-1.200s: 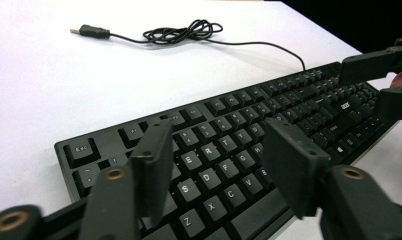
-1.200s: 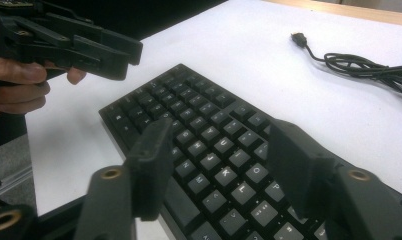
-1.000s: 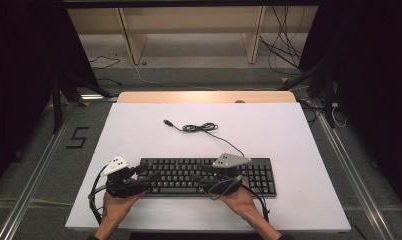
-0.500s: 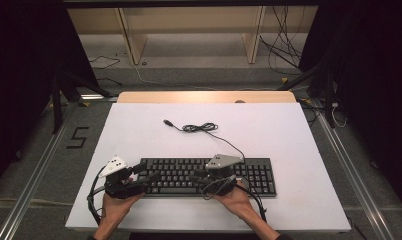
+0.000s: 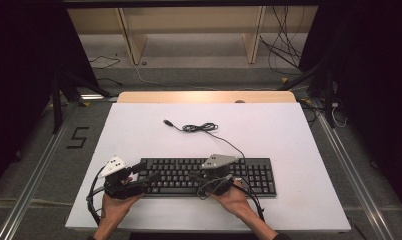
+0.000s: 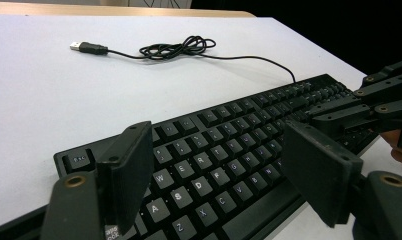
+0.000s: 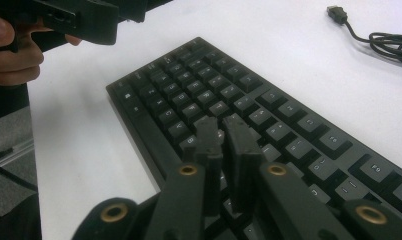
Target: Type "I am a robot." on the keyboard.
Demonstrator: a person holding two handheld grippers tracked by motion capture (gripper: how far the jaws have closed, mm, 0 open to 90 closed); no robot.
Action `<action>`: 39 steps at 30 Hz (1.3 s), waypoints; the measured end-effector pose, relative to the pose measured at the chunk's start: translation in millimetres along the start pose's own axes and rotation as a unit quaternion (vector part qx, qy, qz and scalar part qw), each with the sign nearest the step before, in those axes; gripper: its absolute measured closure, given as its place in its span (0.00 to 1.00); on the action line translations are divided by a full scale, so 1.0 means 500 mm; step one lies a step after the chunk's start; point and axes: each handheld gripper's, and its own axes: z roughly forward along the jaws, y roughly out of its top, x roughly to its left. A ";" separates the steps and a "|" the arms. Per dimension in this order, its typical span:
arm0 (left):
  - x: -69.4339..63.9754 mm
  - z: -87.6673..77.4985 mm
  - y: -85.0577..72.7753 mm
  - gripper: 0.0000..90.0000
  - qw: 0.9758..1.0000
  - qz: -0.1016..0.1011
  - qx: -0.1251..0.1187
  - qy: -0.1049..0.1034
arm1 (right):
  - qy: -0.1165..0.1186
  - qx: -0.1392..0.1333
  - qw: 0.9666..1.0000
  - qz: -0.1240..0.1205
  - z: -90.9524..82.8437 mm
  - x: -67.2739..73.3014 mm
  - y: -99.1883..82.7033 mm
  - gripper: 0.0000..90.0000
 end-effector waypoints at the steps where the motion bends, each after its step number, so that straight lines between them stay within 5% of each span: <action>1: 0.000 0.000 0.000 0.32 1.000 0.001 0.000 0.000 | 0.000 0.000 1.000 0.001 0.000 0.000 0.000 0.98; 39: 0.000 -0.004 0.000 0.31 1.000 0.004 -0.004 0.004 | -0.028 0.092 0.995 -0.023 0.067 0.005 -0.014 1.00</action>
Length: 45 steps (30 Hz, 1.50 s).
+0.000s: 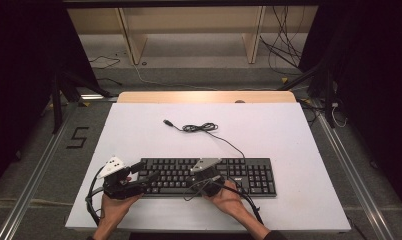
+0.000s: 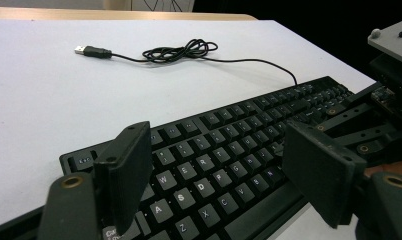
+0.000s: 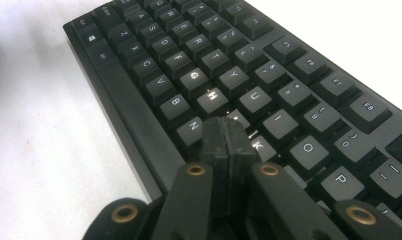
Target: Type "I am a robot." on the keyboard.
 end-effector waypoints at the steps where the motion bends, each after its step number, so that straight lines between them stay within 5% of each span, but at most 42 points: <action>1: 0.000 0.000 0.000 0.31 1.000 0.000 0.000 0.000 | 0.000 0.000 1.000 0.001 0.000 0.000 0.000 1.00; 7: 0.002 0.000 0.000 0.31 1.000 -0.002 -0.002 0.000 | 0.006 -0.020 1.000 0.016 -0.012 -0.005 0.004 1.00; 14: 0.001 -0.001 0.000 0.30 1.000 -0.001 -0.003 -0.002 | 0.033 -0.070 0.997 0.027 -0.038 -0.006 0.009 0.70; 25: 0.002 -0.002 -0.001 0.30 1.000 0.000 -0.004 -0.001 | 0.027 -0.097 0.994 0.043 -0.056 -0.014 0.011 0.41; 30: 0.002 -0.002 -0.001 0.30 1.000 0.000 -0.003 0.000 | 0.033 -0.099 0.994 0.042 -0.060 -0.012 0.011 0.37; 37: 0.003 -0.003 0.000 0.30 1.000 -0.001 -0.005 0.001 | 0.046 -0.093 0.994 0.033 -0.057 -0.002 0.011 0.39; 45: 0.004 -0.004 -0.001 0.30 1.000 0.000 -0.006 0.002 | 0.048 -0.086 0.995 0.018 -0.062 0.008 0.010 0.82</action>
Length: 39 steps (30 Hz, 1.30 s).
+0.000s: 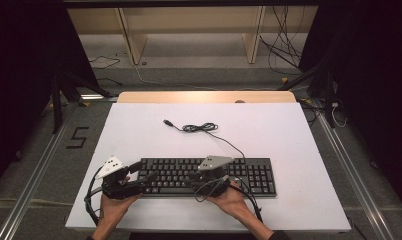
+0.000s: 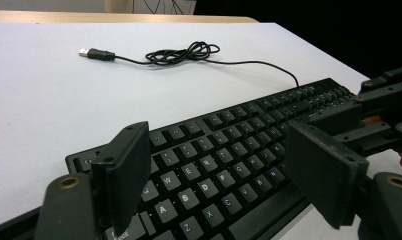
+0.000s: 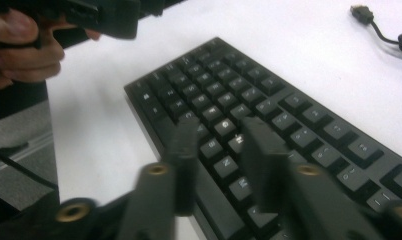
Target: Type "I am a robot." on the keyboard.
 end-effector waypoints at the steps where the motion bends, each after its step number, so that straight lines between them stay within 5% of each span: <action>1: 0.000 0.000 0.000 0.30 1.000 0.000 0.000 0.000 | -0.001 0.004 1.000 -0.001 0.000 0.001 -0.001 0.86; 6: 0.000 -0.001 0.000 0.30 1.000 0.001 -0.001 0.000 | -0.008 0.022 1.000 -0.005 0.006 0.004 -0.006 1.00; 26: 0.002 -0.001 0.000 0.30 1.000 0.001 -0.001 0.003 | -0.008 0.069 0.997 -0.023 0.037 0.016 -0.026 1.00; 39: 0.002 -0.001 0.000 0.30 1.000 0.000 0.001 0.002 | -0.029 0.079 0.996 -0.039 0.051 0.017 -0.037 1.00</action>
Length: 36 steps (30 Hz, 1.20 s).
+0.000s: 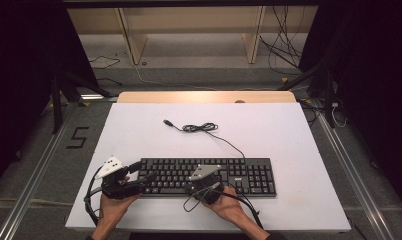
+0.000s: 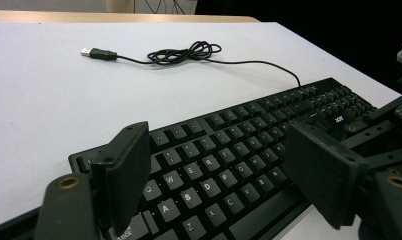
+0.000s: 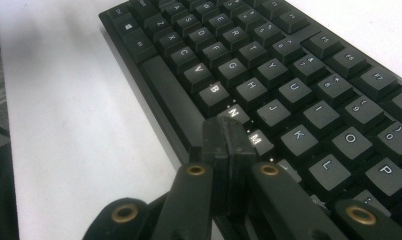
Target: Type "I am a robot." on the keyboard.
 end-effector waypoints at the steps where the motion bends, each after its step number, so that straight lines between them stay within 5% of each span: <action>1: 0.000 0.000 0.000 0.30 1.000 0.000 0.000 0.000 | -0.001 0.003 1.000 -0.002 -0.001 0.001 0.000 1.00; 13: 0.002 0.000 0.000 0.30 1.000 0.000 0.003 0.003 | 0.013 -0.034 0.999 0.022 -0.025 -0.010 0.008 1.00; 22: 0.004 0.003 -0.001 0.30 1.000 0.000 0.008 0.008 | 0.011 -0.066 0.996 0.053 -0.055 -0.032 0.011 0.61; 30: 0.013 0.011 -0.004 0.41 0.999 -0.004 0.026 0.021 | 0.003 -0.091 0.993 0.073 -0.081 -0.050 0.011 0.41; 36: 0.021 0.024 -0.008 0.56 0.998 -0.007 0.050 0.032 | -0.006 -0.099 0.992 0.078 -0.092 -0.057 0.010 0.35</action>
